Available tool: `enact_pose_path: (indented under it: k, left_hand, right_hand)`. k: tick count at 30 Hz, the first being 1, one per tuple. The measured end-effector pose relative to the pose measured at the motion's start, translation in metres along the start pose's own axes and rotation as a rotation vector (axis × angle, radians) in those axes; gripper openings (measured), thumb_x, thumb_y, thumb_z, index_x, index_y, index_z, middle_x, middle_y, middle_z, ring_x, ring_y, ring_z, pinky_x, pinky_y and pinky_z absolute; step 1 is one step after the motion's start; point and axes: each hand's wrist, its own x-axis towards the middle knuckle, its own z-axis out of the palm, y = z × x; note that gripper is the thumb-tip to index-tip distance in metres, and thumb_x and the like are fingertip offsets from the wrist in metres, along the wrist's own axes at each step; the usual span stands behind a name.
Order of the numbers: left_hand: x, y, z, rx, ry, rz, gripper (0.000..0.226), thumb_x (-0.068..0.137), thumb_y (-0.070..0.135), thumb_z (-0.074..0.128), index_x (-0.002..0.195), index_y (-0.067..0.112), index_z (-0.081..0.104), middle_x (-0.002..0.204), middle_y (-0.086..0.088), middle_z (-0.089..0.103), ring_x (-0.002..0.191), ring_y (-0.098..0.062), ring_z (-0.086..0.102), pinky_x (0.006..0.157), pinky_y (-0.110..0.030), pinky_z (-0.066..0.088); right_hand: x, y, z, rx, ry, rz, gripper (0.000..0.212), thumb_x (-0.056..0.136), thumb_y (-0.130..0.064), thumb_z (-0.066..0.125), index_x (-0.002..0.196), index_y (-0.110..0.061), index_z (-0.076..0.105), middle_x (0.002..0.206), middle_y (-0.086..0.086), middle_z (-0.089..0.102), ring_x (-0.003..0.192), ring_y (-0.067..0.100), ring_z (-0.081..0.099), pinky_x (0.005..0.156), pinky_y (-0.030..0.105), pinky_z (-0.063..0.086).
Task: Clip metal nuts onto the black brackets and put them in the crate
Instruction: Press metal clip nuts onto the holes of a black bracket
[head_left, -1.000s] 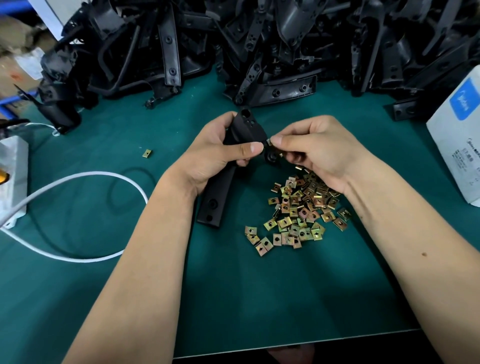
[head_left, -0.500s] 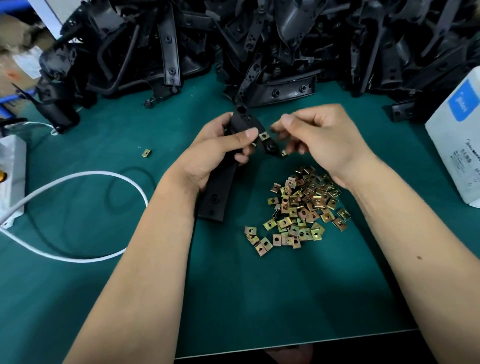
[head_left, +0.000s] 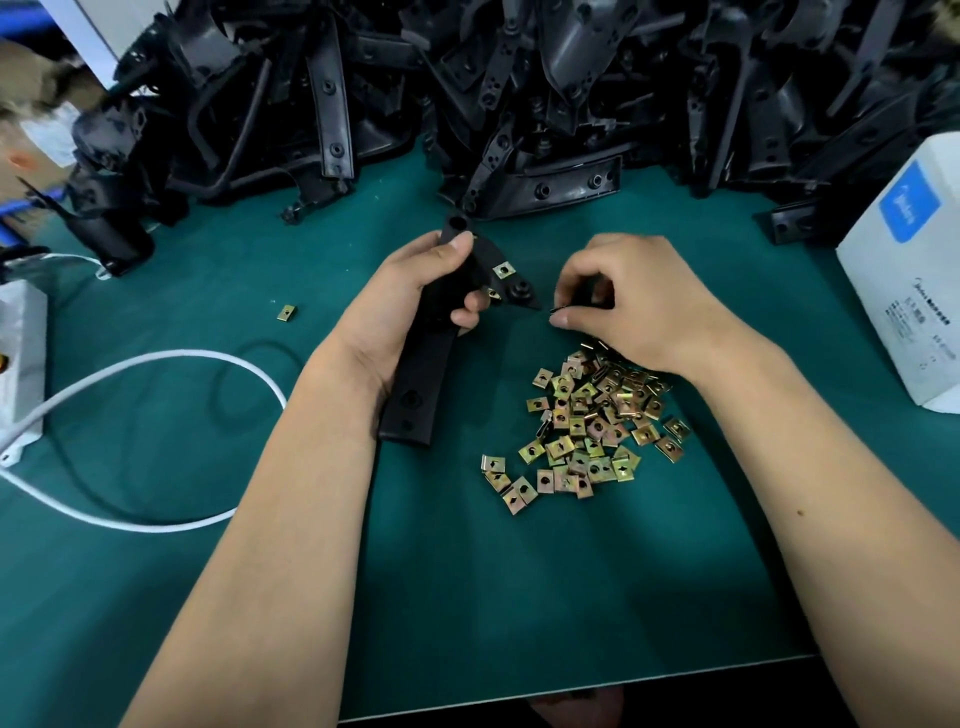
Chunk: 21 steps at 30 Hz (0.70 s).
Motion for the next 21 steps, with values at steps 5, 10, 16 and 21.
enact_pose_path:
  k: [5, 10, 16, 21]
  left_hand:
    - [-0.003, 0.001, 0.004, 0.048, -0.042, -0.008, 0.017, 0.1, 0.016, 0.055, 0.11, 0.006, 0.046, 0.088, -0.01, 0.058, 0.066, -0.016, 0.047, 0.051, -0.02, 0.038]
    - [-0.004, 0.0, 0.008, 0.136, -0.041, -0.027, 0.01, 0.102, 0.012, 0.055, 0.107, 0.007, 0.047, 0.088, -0.016, 0.056, 0.064, -0.017, 0.049, 0.05, -0.019, 0.041]
    - [-0.003, -0.001, 0.007, 0.131, -0.042, -0.032, 0.011, 0.1, 0.013, 0.059, 0.103, 0.008, 0.049, 0.091, -0.016, 0.056, 0.065, -0.017, 0.05, 0.05, -0.02, 0.042]
    - [-0.002, -0.001, 0.006, 0.106, -0.051, -0.032, 0.012, 0.097, 0.014, 0.061, 0.098, 0.01, 0.05, 0.09, -0.014, 0.058, 0.066, -0.017, 0.05, 0.051, -0.02, 0.042]
  right_hand:
    - [0.0, -0.009, 0.007, 0.395, 0.151, 0.022, 0.018, 0.089, -0.006, 0.075, 0.082, -0.011, 0.06, 0.075, 0.003, 0.073, 0.068, 0.012, 0.073, 0.065, 0.031, 0.058]
    - [0.001, -0.015, 0.014, 0.673, 0.133, 0.075, 0.013, 0.09, 0.002, 0.075, 0.09, -0.002, 0.062, 0.068, 0.008, 0.074, 0.056, 0.02, 0.071, 0.053, 0.028, 0.056]
    - [0.001, -0.018, 0.017, 0.809, 0.178, 0.174, 0.008, 0.098, -0.009, 0.069, 0.095, -0.001, 0.068, 0.068, 0.013, 0.073, 0.051, 0.025, 0.069, 0.047, 0.027, 0.053]
    - [0.0, -0.018, 0.015, 0.874, 0.206, 0.234, 0.009, 0.094, 0.001, 0.07, 0.098, -0.005, 0.075, 0.08, 0.013, 0.075, 0.065, 0.02, 0.072, 0.058, 0.026, 0.057]
